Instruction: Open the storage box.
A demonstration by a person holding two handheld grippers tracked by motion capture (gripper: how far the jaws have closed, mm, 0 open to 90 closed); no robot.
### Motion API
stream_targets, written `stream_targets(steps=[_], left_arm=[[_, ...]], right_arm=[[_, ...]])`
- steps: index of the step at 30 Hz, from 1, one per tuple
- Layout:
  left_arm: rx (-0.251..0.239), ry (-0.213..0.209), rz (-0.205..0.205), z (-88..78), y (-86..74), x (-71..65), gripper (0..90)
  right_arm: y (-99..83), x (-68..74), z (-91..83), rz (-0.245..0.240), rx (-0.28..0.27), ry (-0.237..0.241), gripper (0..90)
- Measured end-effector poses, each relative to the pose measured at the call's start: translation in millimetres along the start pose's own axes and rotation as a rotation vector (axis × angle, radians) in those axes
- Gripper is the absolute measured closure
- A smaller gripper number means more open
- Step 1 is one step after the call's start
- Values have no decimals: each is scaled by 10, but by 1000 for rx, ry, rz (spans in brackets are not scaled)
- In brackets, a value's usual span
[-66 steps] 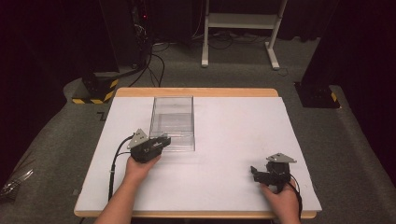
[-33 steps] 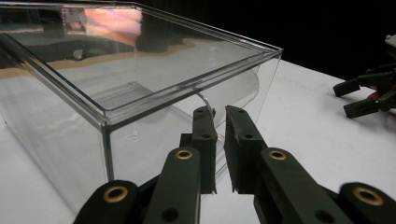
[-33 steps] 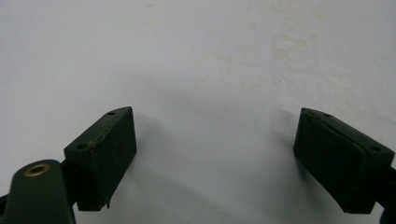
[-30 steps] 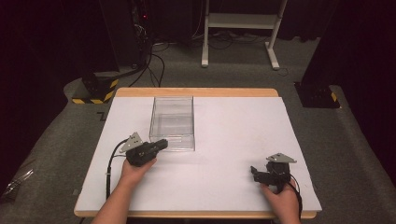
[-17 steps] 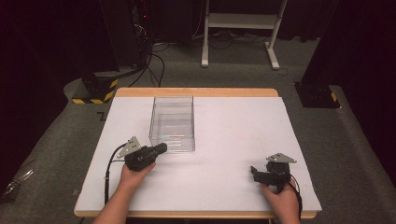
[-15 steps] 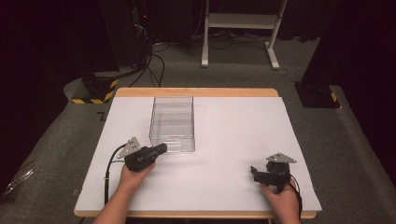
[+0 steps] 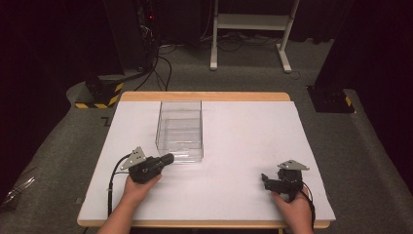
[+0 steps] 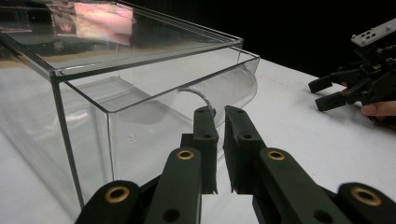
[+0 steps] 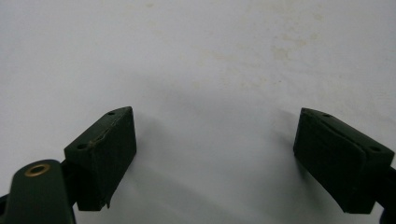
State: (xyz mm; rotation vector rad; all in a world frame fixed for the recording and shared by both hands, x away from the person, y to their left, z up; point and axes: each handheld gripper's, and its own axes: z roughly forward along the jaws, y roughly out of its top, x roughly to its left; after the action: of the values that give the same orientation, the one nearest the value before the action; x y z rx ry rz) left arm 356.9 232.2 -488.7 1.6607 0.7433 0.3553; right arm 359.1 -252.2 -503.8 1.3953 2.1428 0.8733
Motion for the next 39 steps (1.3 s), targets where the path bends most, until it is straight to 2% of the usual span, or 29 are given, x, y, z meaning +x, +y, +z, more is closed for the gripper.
stream_targets(steps=[12,33,39], left_arm=[[13,3,5,-83,-23,-130,835],[17,-16,2,-216,-91,-306,839],[34,-30,20,-256,-101,-368,842]], right_arm=[[0,1,-1,3,1,0,134],[0,0,-1,0,0,0,134],[0,2,-1,2,1,0,134]])
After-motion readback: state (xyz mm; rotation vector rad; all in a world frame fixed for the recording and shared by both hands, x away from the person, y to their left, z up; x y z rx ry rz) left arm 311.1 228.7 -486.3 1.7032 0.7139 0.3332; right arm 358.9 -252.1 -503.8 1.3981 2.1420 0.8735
